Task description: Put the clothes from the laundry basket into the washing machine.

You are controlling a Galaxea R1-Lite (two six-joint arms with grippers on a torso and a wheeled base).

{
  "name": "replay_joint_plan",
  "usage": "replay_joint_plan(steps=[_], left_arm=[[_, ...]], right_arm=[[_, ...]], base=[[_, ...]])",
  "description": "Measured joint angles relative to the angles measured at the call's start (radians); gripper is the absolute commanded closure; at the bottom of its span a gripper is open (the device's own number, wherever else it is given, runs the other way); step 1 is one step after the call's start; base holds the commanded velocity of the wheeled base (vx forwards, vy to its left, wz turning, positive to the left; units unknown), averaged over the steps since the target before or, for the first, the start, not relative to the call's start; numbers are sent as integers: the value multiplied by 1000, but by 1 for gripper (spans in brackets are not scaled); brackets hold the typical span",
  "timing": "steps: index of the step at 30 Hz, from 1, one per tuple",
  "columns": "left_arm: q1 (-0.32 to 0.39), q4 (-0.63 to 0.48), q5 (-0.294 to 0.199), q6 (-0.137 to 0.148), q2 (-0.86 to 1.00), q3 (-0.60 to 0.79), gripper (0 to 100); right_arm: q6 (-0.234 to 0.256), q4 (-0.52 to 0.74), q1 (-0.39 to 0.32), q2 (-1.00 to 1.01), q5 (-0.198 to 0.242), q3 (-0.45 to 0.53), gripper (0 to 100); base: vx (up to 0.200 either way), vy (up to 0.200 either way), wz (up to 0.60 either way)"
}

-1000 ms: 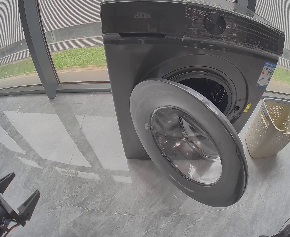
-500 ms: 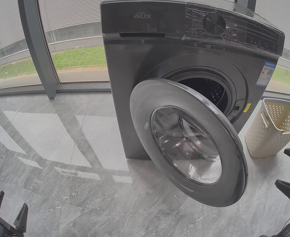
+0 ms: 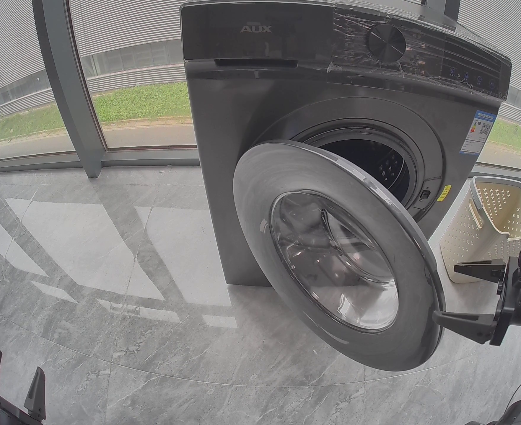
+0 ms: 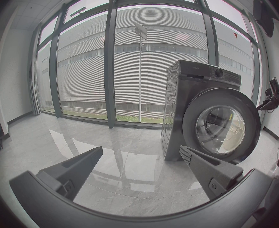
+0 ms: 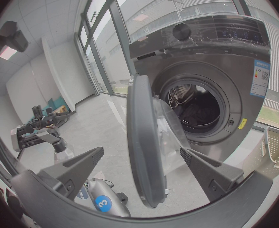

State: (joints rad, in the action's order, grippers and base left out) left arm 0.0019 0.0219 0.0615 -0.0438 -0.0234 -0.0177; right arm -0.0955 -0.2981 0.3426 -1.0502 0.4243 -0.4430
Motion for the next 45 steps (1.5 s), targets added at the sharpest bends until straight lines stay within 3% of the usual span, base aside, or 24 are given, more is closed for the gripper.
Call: replay_joint_plan(steps=[4,8,15,20,21,24,26,31,34,45], left_arm=[[0,-13,-44,45,6,0,0],[-2,-18,-72,54,9,0,0],[-3,-22,-89,61,10,0,0],[-4,-22,-91,61,10,0,0],[-4,-22,-91,61,10,0,0],[-4,-22,-93,62,10,0,0],[-4,-22,-93,63,10,0,0],[-3,-22,-94,66,10,0,0],[-4,-22,-95,70,10,0,0],[-4,-22,-100,80,10,0,0]], right_arm=[[-5,-9,-22,-42,-99,-16,0],[-10,-29,-117,-64,-145,-43,0],[-35,-76,-336,-56,-165,-84,0],[-41,-55,-364,-14,-157,-68,0],[-40,-51,-351,-5,-154,-60,100],[-7,-37,-286,15,-148,-32,100],[42,-33,-236,25,-140,-16,100],[264,-32,-115,35,-126,6,100],[341,-35,-48,28,-120,23,100],[353,-166,12,-46,-120,71,100]], base=[[0,0,0],[0,0,0],[0,0,0],[0,-160,0],[0,-200,0],[0,-200,0],[0,-200,0],[0,-200,0],[0,-200,0],[36,0,0]])
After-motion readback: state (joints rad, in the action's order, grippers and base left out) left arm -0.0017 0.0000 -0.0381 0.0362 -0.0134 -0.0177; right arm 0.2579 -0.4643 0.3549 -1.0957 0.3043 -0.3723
